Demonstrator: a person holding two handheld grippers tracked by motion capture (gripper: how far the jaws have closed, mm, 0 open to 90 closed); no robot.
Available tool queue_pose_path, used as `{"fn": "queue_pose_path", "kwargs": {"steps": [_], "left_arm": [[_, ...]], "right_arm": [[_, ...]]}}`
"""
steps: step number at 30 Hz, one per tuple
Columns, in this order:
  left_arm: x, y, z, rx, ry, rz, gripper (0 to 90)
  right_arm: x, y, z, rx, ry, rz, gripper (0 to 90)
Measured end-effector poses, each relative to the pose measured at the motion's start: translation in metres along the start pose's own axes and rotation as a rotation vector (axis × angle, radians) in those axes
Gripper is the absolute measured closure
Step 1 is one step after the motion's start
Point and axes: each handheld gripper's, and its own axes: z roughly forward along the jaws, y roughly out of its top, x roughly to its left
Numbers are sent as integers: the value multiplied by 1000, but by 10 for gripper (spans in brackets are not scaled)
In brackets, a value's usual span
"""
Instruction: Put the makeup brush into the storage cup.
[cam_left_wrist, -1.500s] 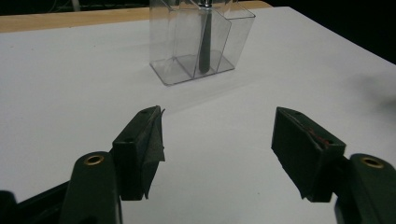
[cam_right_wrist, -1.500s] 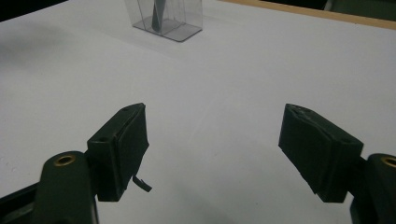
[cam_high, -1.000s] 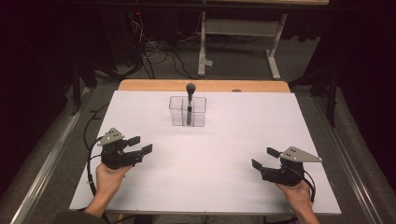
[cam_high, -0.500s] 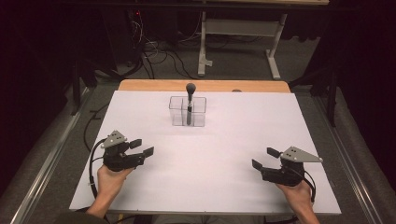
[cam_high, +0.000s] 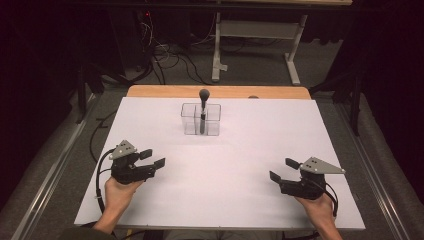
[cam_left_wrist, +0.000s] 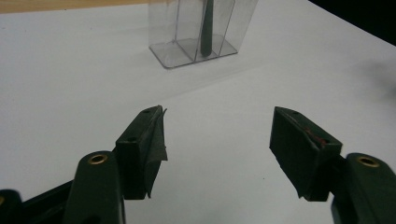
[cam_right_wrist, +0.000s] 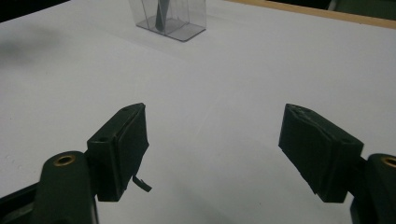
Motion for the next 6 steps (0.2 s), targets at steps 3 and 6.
{"fn": "queue_pose_path", "kwargs": {"steps": [3,6], "left_arm": [[1,0,0,2,1,-5,357],[1,-1,1,3,1,-7,356]], "right_arm": [[0,0,0,-2,-1,0,254],[0,0,-1,-1,-2,5,253]]}}
